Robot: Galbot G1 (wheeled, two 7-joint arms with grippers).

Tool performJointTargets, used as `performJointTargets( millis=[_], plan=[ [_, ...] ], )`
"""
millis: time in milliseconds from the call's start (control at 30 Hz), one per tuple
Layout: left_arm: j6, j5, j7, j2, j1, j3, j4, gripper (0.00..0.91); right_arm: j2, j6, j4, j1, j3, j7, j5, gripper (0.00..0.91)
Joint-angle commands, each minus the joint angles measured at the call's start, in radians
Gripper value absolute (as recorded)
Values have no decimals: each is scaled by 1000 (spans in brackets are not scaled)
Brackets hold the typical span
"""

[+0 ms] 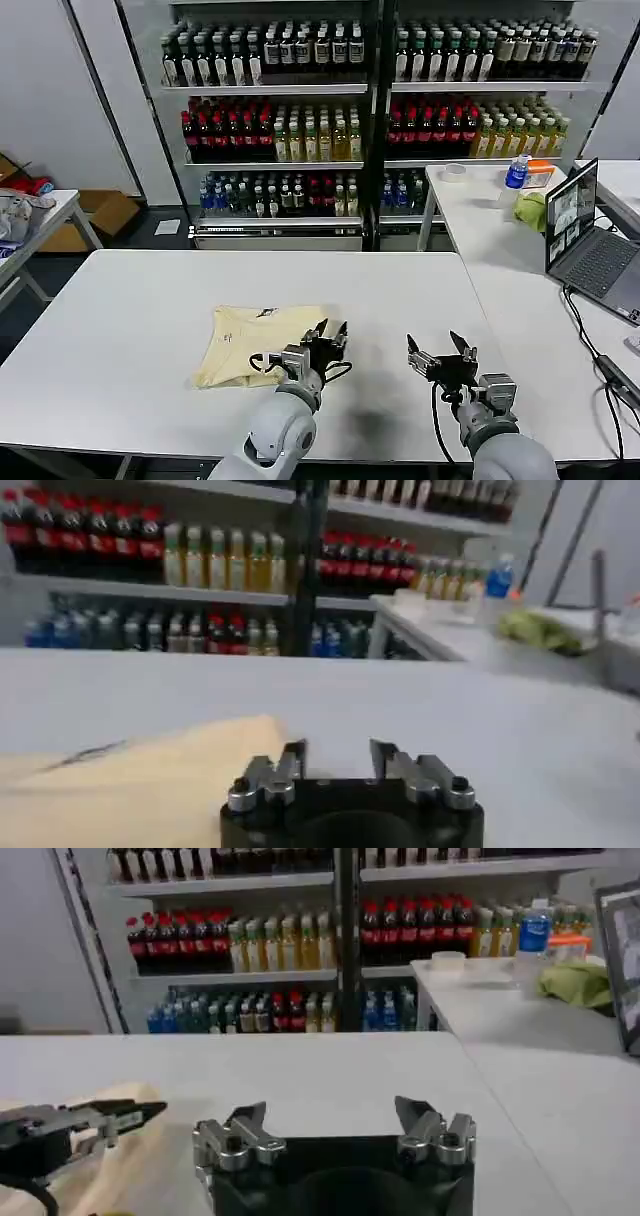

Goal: Fold and organize the clothes.

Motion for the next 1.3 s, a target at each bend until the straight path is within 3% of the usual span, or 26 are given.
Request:
performJointTargets(
  millis=[33, 267, 467, 667, 900, 1200, 1267, 1300],
  plan=[
    [-55, -331, 57, 44, 143, -152, -201, 907, 4, 15, -13, 42, -28, -14, -3, 907],
    [-76, -237, 55, 195, 369, -527, -369, 907, 86, 19, -87, 166, -148, 6, 60, 907],
    [-76, -233, 57, 205, 517, -697, -469, 907, 196, -2, -205, 295, -256, 68, 182, 907],
    [-77, -235, 53, 183, 564, -735, -494, 907, 297, -31, -350, 390, -329, 108, 281, 907],
    [-78, -237, 53, 172, 574, -740, -512, 907, 375, -36, -449, 428, -352, 128, 313, 907],
    [-78, -236, 53, 166, 570, -724, -513, 907, 403, -31, -507, 433, -339, 133, 345, 907],
    [-78, -236, 53, 166, 569, -722, -513, 907, 411, -27, -521, 437, -338, 135, 347, 715],
    [-78, -236, 53, 166, 569, -721, -513, 907, 414, -23, -525, 439, -339, 135, 347, 484]
  ],
)
